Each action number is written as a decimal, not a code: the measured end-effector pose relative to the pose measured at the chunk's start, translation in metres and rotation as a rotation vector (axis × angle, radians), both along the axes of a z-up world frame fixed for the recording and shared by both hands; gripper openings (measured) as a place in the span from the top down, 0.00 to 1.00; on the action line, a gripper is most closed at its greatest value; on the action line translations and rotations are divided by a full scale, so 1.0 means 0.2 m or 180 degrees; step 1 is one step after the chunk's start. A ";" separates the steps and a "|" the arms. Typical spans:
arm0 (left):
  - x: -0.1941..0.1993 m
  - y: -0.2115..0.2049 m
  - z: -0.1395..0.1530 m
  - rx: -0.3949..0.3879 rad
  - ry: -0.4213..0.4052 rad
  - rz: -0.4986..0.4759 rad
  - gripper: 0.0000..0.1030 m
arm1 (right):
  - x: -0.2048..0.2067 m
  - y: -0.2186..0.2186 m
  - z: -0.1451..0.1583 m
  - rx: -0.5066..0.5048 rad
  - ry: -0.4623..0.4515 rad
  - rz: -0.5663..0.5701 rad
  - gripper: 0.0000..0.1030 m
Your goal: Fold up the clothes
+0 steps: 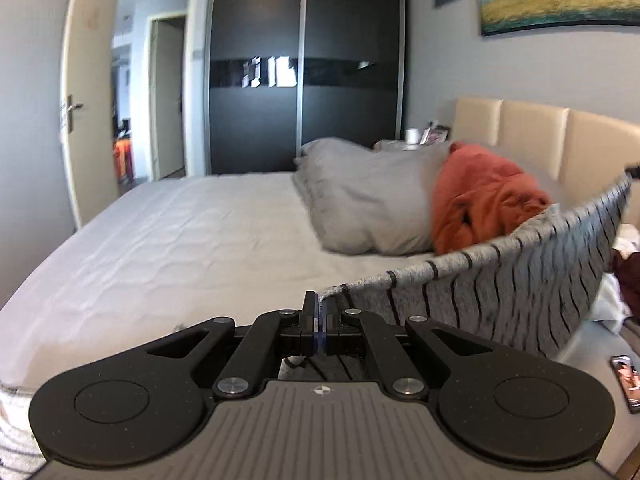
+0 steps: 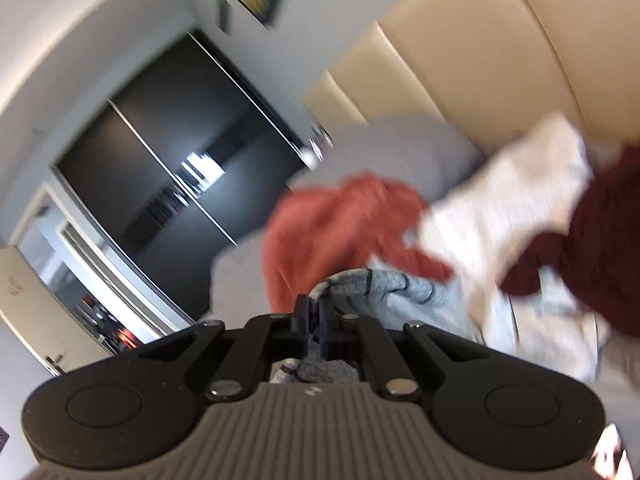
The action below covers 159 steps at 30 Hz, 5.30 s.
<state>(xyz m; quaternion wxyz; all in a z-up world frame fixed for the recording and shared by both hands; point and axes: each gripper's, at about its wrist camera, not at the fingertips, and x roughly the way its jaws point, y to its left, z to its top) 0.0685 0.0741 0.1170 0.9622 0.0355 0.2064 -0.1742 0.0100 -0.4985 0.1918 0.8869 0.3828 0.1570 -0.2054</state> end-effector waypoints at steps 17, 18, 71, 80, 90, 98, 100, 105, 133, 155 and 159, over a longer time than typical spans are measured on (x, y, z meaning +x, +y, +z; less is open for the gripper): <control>-0.38 -0.35 -0.61 0.1256 0.1234 -0.1605 1.00 | -0.63 -0.34 -0.64 0.0525 0.1630 -0.0433 0.95; -0.39 -0.35 -0.64 0.1287 0.1263 -0.1625 1.00 | -0.65 -0.33 -0.66 0.0491 0.1738 -0.0422 0.95; -0.05 -0.14 -0.64 0.0602 0.1514 -0.0516 0.56 | -0.18 -0.29 -0.99 -0.1084 0.1998 0.1478 0.93; 0.00 0.07 -0.59 0.0446 0.1347 0.0121 0.56 | -0.29 -0.47 -0.99 -0.1099 0.2482 0.0441 0.93; -0.04 0.35 -0.58 0.0319 0.1308 0.0585 0.55 | -0.33 -0.37 -0.87 -0.1367 0.2570 0.0292 0.54; -0.02 0.44 -0.72 0.0314 0.1390 0.0706 0.55 | -0.39 -0.04 -0.65 -0.1216 0.1960 0.0620 0.45; 0.03 0.47 -0.75 0.0188 0.1396 0.0795 0.56 | -0.34 0.10 -0.61 -0.1119 0.1776 0.0755 0.44; 0.14 0.52 -0.86 0.0041 0.1582 0.0955 0.56 | -0.25 0.43 -0.54 -0.1143 0.1379 0.1159 0.42; -0.08 0.60 -0.88 0.0607 0.1894 0.1348 0.72 | -0.09 0.73 -0.58 -0.1140 0.1448 0.1563 0.39; 0.57 0.32 -0.40 0.1387 0.1069 0.0149 0.41 | 0.25 0.46 -0.32 -0.2758 0.1556 0.2358 0.36; 0.82 0.28 -0.44 0.1521 0.0973 -0.0004 0.41 | 0.47 0.38 -0.24 -0.3356 0.1599 0.2582 0.37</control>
